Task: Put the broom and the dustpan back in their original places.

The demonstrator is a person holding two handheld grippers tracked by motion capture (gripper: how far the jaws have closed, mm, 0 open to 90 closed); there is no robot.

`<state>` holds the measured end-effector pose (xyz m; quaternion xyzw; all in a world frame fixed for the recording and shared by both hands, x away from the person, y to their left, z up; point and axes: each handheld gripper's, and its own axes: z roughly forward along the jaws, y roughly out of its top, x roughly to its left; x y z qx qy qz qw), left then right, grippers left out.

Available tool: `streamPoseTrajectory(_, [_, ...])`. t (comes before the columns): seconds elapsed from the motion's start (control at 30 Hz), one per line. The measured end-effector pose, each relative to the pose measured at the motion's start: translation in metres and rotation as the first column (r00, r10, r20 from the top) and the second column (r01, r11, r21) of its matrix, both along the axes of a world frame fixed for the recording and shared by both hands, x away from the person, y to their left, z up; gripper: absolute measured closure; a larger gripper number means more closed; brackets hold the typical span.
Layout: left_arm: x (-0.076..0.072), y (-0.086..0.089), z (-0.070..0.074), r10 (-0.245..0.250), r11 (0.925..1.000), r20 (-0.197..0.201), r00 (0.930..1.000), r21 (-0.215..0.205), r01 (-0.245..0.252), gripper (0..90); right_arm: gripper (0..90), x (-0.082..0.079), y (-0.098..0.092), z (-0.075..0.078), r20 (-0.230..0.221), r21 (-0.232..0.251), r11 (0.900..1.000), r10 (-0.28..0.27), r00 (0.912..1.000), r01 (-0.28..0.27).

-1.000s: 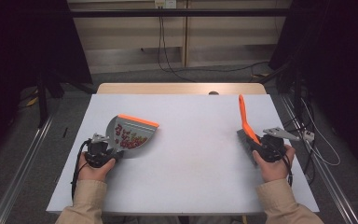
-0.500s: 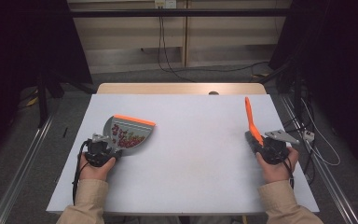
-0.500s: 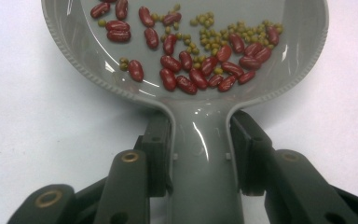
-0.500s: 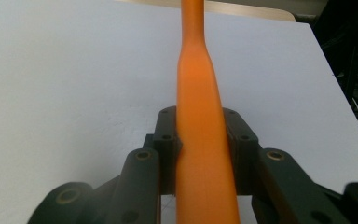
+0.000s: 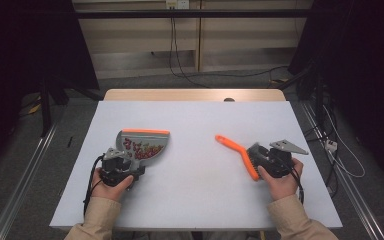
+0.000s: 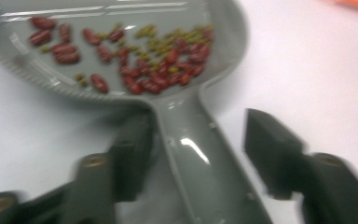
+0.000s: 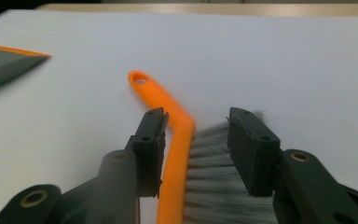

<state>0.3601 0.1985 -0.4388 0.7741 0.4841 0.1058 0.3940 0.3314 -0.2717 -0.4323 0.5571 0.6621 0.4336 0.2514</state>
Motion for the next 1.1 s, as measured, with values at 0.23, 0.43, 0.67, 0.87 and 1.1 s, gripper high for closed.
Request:
streamPoseTrajectory(0.23, [-0.007, 0.008, 0.011, -0.026, 0.9930, 0.104, 0.9942, -0.112, 0.037, 19.2, 40.5, -0.006, 0.000, -0.003, -0.013, 0.046, 0.994, 0.103, 0.9946, -0.102])
streamPoseTrajectory(0.43, [-0.010, 0.006, 0.014, -0.082, 0.9857, 0.172, 0.9817, -0.131, 0.106, 15.2, 32.9, -0.012, -0.005, -0.004, 0.011, 0.051, 0.987, 0.151, 0.9885, -0.151])
streamPoseTrajectory(0.67, [-0.012, 0.012, 0.014, -0.117, 0.9797, 0.197, 0.9733, -0.137, 0.146, 11.2, 24.9, -0.020, -0.012, -0.006, 0.028, 0.043, 0.982, 0.180, 0.9832, -0.181])
streamPoseTrajectory(0.87, [-0.013, 0.015, 0.010, -0.124, 0.9786, 0.200, 0.9719, -0.137, 0.154, 9.1, 22.4, -0.026, -0.016, -0.009, 0.027, 0.048, 0.980, 0.192, 0.9810, -0.193])
streamPoseTrajectory(1.1, [-0.014, 0.015, 0.010, -0.128, 0.9747, 0.215, 0.9682, -0.153, 0.163, 8.7, 22.0, -0.027, -0.018, -0.007, 0.046, 0.039, 0.980, 0.192, 0.9802, -0.194])
